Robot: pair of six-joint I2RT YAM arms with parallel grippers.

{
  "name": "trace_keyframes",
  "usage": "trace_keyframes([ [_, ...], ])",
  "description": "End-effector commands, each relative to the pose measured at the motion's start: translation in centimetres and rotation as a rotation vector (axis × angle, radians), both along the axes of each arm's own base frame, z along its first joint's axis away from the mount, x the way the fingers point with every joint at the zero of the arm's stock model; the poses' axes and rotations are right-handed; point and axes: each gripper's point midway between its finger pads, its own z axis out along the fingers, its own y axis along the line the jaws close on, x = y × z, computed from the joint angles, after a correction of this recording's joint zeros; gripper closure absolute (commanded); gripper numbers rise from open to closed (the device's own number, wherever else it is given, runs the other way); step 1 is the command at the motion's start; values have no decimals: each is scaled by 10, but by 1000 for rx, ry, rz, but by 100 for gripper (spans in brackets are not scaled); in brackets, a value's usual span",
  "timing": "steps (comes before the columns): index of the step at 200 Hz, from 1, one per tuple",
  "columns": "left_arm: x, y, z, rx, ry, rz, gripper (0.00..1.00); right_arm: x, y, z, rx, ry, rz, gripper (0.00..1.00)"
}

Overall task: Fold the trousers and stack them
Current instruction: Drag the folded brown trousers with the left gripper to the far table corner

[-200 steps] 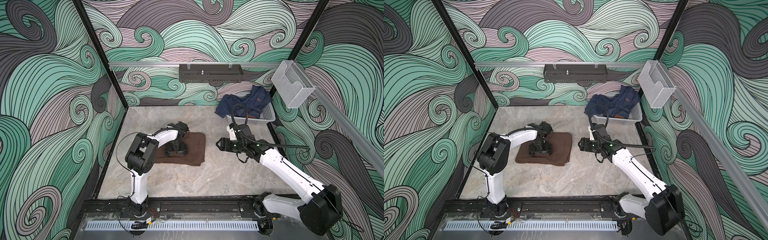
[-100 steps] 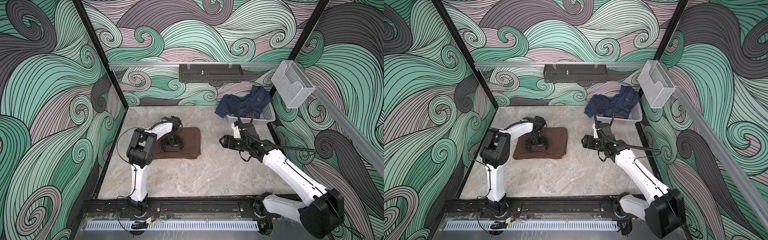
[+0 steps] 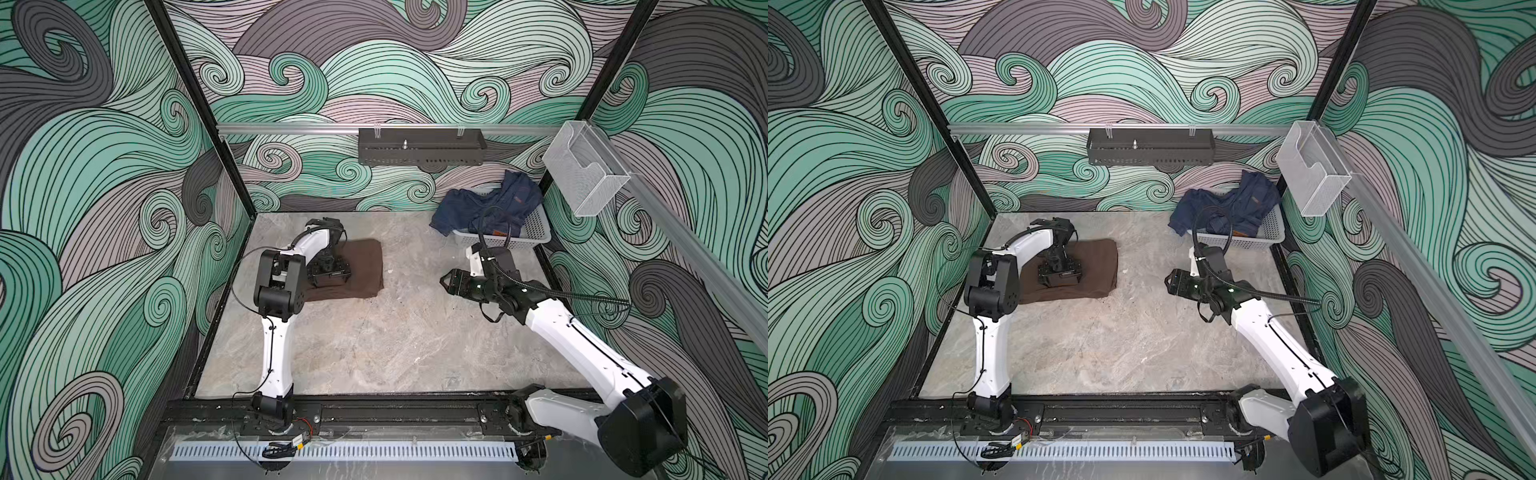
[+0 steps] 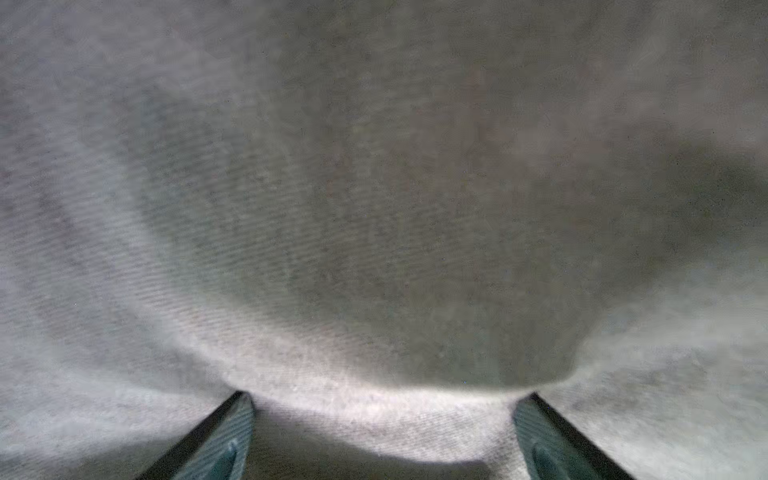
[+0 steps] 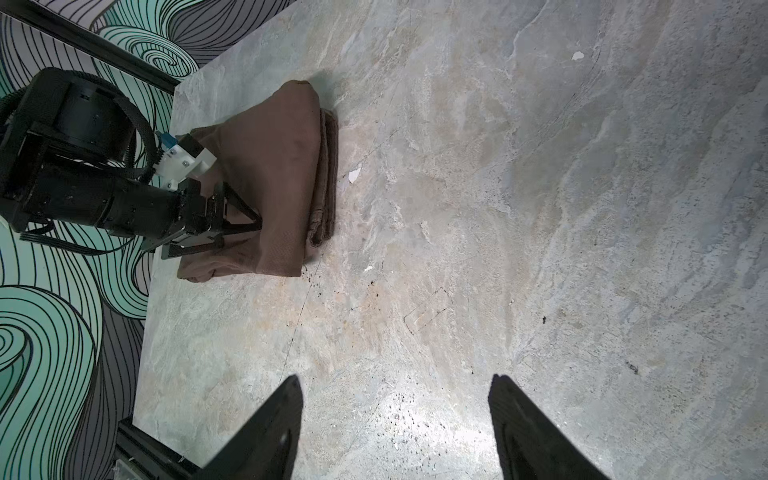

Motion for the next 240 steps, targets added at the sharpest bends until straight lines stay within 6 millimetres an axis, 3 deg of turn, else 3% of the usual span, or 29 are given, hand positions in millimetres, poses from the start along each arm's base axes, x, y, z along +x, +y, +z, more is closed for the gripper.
trace_keyframes([
  [1, -6, 52, -20, 145, 87, 24, 3, 4, -2, 7, 14, -24, -3, 28],
  [69, 15, 105, -11, 172, 85, 69, 3, 14, 4, 9, 26, -18, 7, 28],
  [123, 48, 139, -6, 162, 33, 116, 3, 19, 6, 7, 22, -10, 12, 28],
  [197, 91, 163, -7, 154, -88, 106, 3, 31, 13, 4, 40, -2, 13, 28],
  [240, 118, 172, 4, 158, -193, 73, 2, 37, 19, -3, 60, 19, 5, 29],
])
